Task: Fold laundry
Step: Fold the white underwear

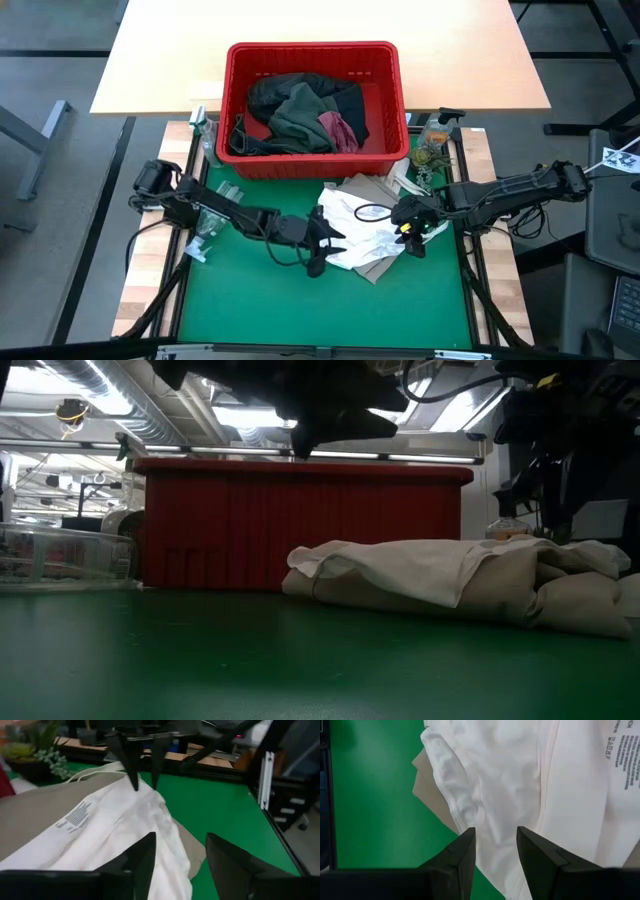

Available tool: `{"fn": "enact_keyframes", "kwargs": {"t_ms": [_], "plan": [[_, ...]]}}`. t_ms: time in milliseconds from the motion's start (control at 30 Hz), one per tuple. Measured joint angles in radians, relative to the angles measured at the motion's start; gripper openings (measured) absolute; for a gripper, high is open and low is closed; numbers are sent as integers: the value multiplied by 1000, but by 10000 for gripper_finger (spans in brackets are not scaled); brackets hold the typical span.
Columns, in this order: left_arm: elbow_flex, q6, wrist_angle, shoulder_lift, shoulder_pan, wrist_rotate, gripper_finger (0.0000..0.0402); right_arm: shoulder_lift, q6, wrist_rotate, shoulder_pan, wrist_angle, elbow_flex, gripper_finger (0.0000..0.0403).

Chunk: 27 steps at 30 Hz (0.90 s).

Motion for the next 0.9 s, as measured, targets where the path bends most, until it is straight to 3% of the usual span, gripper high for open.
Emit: {"fn": "enact_keyframes", "kwargs": {"t_ms": [200, 567, 900], "plan": [[0, 127, 11, 65, -53, 8, 186, 0, 0, 0, 0, 4, 0, 143], [0, 623, 16, 199, -121, -80, 187, 0, 0, 1, 0, 8, 0, 143], [0, 751, 11, 262, -104, -157, 187, 0, 0, 1, 0, 7, 0, 143]]}}
